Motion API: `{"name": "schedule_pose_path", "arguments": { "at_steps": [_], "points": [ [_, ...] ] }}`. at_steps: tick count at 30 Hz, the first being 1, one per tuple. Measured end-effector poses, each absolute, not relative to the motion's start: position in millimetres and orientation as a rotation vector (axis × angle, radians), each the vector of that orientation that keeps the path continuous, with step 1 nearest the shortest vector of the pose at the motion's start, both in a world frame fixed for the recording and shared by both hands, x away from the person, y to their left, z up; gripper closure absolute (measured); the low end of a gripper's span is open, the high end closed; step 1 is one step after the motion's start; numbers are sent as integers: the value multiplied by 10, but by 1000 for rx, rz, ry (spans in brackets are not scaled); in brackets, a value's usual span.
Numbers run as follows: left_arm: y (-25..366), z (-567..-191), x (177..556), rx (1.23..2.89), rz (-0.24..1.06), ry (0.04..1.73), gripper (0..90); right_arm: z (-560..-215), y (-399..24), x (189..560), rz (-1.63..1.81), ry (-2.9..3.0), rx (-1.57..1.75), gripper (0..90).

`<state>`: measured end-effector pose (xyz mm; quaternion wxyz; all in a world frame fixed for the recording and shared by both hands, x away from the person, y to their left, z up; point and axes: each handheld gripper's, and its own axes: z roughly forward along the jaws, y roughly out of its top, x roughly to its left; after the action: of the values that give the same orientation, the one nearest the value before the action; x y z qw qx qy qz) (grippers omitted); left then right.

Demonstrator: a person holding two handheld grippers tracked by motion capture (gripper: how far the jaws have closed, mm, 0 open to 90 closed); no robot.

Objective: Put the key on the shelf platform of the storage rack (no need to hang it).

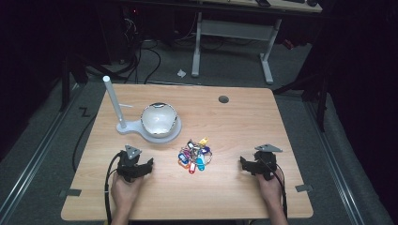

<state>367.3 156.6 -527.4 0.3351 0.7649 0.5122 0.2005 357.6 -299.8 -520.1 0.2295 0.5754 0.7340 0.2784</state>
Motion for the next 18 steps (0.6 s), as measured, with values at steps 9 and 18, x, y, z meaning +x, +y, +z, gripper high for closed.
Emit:
{"name": "schedule_pose_path", "arguments": {
  "at_steps": [9, 18],
  "points": [
    [1565, -5275, 3670, 1995, 521, 1337, 296, -5200, -2998, 3576, 766, 2020, 1583, 152],
    [1568, -5274, 3671, 1993, 518, 1337, 300, -5201, -2998, 3576, 766, 2021, 1582, 152]
  ]
}}
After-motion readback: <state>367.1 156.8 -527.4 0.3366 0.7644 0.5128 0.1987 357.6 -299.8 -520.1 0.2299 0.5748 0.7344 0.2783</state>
